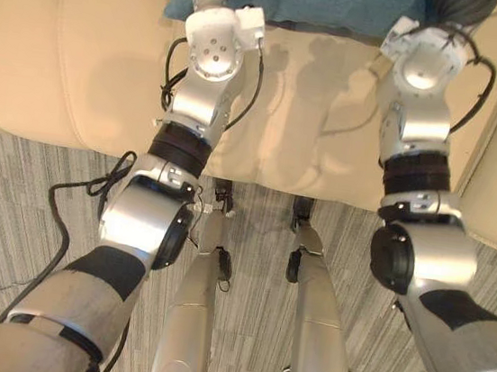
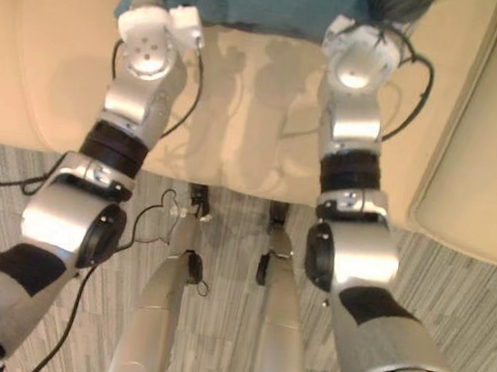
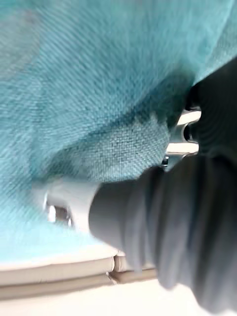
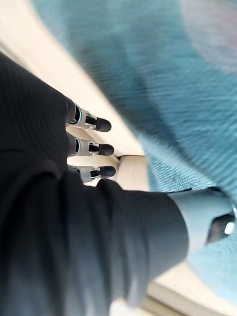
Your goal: Pick up cushions and gather them together orderly.
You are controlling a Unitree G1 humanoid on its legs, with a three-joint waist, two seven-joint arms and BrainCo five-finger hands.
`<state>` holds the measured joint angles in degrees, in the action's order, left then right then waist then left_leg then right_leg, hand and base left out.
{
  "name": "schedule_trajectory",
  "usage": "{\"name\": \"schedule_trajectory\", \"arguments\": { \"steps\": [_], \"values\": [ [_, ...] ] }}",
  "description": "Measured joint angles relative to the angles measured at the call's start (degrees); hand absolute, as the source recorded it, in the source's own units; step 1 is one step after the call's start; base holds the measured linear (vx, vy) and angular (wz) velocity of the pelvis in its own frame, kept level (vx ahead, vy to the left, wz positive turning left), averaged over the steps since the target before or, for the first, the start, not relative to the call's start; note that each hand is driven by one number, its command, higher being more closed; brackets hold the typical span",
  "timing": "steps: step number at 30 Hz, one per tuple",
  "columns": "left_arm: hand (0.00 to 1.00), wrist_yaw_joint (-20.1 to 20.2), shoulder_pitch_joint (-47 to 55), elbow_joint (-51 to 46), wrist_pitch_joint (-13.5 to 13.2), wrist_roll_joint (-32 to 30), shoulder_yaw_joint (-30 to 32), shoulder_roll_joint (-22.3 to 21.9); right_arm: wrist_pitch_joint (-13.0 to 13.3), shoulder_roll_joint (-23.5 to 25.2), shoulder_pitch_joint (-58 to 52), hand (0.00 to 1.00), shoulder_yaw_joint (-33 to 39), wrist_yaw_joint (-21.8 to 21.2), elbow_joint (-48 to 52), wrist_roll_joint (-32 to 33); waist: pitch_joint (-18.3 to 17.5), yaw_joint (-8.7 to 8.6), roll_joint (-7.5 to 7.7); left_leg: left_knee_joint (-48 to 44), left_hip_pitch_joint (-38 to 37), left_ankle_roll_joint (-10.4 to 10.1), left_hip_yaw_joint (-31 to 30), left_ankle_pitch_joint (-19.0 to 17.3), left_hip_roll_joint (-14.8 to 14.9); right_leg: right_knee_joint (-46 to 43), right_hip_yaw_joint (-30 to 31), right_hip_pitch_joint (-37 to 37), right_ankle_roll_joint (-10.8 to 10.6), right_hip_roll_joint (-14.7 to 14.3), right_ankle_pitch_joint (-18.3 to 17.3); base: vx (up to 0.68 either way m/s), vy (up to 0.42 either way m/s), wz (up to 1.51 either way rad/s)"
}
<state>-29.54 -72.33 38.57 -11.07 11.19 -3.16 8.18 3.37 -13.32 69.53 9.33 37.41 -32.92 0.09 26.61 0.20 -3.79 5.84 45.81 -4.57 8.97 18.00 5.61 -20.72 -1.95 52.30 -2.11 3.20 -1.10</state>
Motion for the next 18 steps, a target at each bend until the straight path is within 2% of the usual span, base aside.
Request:
{"name": "schedule_trajectory", "arguments": {
  "steps": [6,10,12,15,18],
  "values": [
    [0.0,1.3,7.4,-7.7,-0.4,0.4,1.1,0.3,0.7,2.4,-10.8,0.0,1.6,-1.9,10.5,-0.2,0.0,0.44,0.2,0.0,-3.0,-0.1,0.2,-0.2,-0.2,-3.9,0.1,-1.2,0.5,0.2,-1.4,-0.05,-0.111,0.05],
    [0.0,2.4,16.6,-16.7,-2.5,2.6,1.9,0.3,1.0,2.6,-22.4,0.0,3.1,-3.5,21.5,-0.9,-0.2,0.38,0.48,-0.4,-7.9,1.0,0.1,-1.5,-0.1,-4.3,-0.5,-6.4,0.6,0.4,-2.7,-0.04,-0.112,0.1],
    [0.0,3.3,22.2,-21.5,-3.8,3.1,2.1,0.2,2.4,2.6,-29.3,0.0,4.1,-4.8,27.4,-1.7,-0.4,0.25,0.89,-2.5,-9.4,1.6,0.1,-2.9,-0.1,-4.5,-1.2,-9.1,0.4,0.8,-3.2,0.0,-0.089,0.19],
    [0.0,5.6,33.9,-28.5,-4.7,4.2,2.0,-0.8,4.8,3.4,-42.2,0.0,4.4,-7.8,35.2,-1.8,-1.4,0.01,2.01,-6.7,-11.5,2.1,0.7,-5.9,0.0,-4.4,-2.5,-13.7,0.3,1.7,-4.6,0.02,-0.062,0.24],
    [0.0,8.6,47.6,-31.9,-4.7,4.2,1.3,-3.4,6.3,7.0,-55.1,0.0,3.1,-12.0,37.3,-1.8,-4.8,-0.18,4.09,-9.4,-13.7,2.2,2.6,-8.3,0.7,-3.5,-3.6,-17.9,0.1,2.1,-6.0,0.09,-0.055,0.18]
  ]
}}
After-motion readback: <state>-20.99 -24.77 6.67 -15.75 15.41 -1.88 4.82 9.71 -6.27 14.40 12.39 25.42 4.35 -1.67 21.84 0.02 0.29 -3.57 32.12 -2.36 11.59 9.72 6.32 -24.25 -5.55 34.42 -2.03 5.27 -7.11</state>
